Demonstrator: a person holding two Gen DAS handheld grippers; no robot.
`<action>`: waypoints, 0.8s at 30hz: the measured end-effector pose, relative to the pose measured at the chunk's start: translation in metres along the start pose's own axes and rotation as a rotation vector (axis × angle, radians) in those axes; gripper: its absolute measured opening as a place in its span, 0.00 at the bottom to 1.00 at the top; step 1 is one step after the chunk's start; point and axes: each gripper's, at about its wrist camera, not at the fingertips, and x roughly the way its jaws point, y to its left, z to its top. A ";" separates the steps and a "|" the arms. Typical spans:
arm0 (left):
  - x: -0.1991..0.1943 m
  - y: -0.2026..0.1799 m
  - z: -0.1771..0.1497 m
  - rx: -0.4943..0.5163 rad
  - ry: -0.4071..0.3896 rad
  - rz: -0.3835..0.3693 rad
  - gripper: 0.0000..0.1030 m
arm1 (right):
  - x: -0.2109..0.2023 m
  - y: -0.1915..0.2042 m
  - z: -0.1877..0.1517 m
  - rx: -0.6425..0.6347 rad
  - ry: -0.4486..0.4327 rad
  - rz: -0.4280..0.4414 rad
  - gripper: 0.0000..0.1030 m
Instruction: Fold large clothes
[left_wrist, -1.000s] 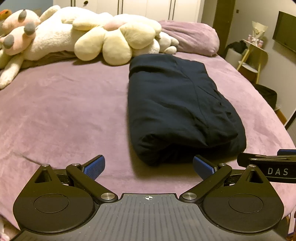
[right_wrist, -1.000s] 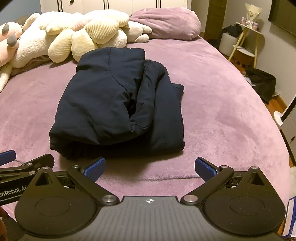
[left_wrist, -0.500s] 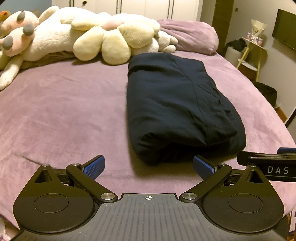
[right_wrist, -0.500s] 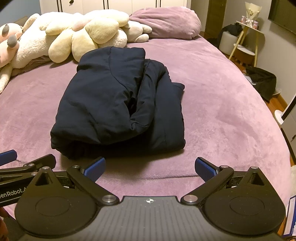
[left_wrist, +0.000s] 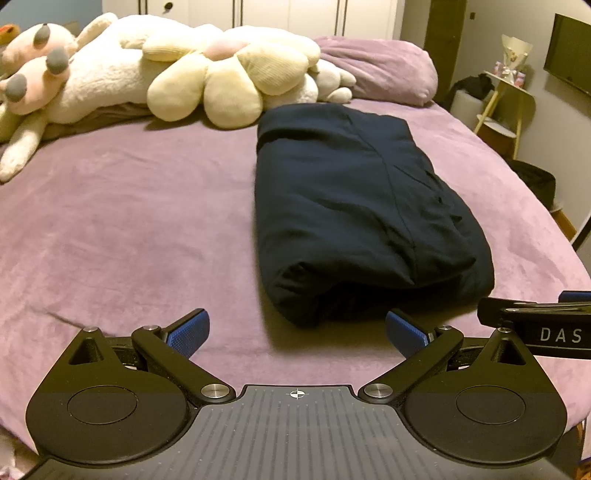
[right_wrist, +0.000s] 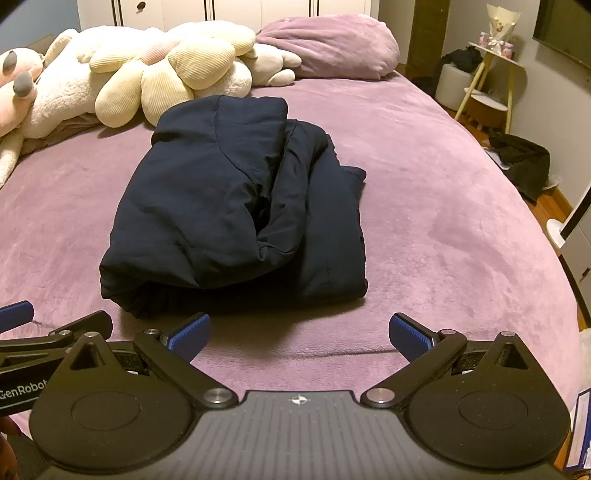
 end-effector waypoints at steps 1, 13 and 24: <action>0.000 0.000 0.000 0.001 0.000 0.001 1.00 | 0.000 0.000 0.000 0.000 0.001 0.000 1.00; -0.001 -0.002 -0.001 0.003 0.000 0.003 1.00 | -0.002 -0.001 0.000 0.005 -0.003 -0.002 1.00; 0.000 -0.003 0.000 0.006 0.015 0.013 1.00 | -0.003 -0.001 0.000 0.006 -0.008 -0.001 1.00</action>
